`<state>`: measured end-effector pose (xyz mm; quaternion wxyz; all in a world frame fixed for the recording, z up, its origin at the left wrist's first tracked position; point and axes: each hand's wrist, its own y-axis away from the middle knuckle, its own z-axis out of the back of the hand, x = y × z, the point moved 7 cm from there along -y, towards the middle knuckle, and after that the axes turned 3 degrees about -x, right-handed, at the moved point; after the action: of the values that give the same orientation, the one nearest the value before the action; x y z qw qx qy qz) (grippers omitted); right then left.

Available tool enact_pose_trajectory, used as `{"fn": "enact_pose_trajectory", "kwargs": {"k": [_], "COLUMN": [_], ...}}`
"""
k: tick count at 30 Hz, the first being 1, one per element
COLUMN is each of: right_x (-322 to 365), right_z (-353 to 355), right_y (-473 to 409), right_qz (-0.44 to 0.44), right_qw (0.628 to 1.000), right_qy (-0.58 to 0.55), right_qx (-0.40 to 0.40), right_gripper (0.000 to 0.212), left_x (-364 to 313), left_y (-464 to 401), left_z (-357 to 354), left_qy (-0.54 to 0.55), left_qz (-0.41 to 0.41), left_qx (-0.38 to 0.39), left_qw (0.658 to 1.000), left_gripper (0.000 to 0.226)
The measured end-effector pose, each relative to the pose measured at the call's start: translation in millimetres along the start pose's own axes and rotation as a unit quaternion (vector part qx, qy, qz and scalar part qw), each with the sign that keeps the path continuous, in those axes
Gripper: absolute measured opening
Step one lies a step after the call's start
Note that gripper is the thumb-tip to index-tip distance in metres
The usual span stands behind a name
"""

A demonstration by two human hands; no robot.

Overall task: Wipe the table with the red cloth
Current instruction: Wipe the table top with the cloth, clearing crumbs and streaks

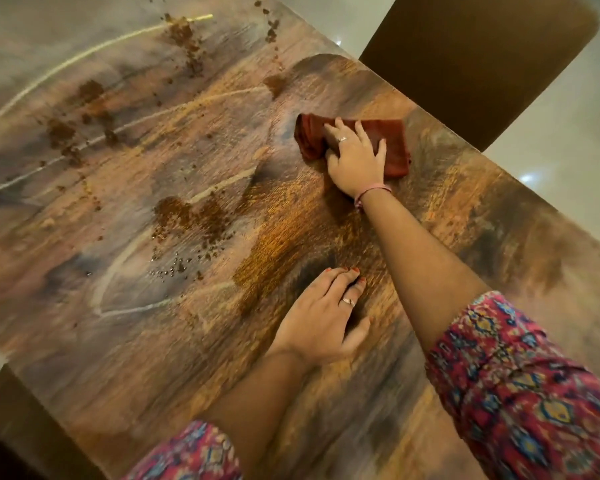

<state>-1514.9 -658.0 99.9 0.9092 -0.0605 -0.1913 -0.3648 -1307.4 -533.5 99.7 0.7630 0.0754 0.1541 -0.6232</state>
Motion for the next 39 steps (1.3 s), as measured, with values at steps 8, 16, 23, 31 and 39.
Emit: {"fn": "enact_pose_trajectory", "kwargs": {"k": [8, 16, 23, 31, 39], "right_x": [60, 113, 100, 112, 144], "right_z": [-25, -46, -50, -51, -68], "right_y": [66, 175, 331, 209, 187], "right_qz": [0.046, 0.162, 0.233, 0.125, 0.016], "right_qw": [0.993, 0.973, 0.957, 0.983, 0.998], "right_qy": [-0.024, -0.048, -0.053, -0.073, -0.009], "right_qx": [0.106, 0.154, 0.161, 0.116, 0.053], "right_gripper": [0.054, 0.06, 0.067, 0.058, 0.058], "left_x": [-8, -11, 0, 20, 51], "left_y": [29, 139, 203, 229, 259], "left_z": [10, 40, 67, 83, 93], "left_qy": [0.018, 0.075, 0.162, 0.187, 0.236], "left_qz": [-0.03, 0.022, 0.099, 0.199, 0.269], "left_qx": [0.005, -0.078, -0.147, -0.174, -0.206], "left_qw": [0.999, 0.994, 0.971, 0.946, 0.911], "left_gripper": [0.044, 0.03, 0.023, 0.029, 0.024]}}
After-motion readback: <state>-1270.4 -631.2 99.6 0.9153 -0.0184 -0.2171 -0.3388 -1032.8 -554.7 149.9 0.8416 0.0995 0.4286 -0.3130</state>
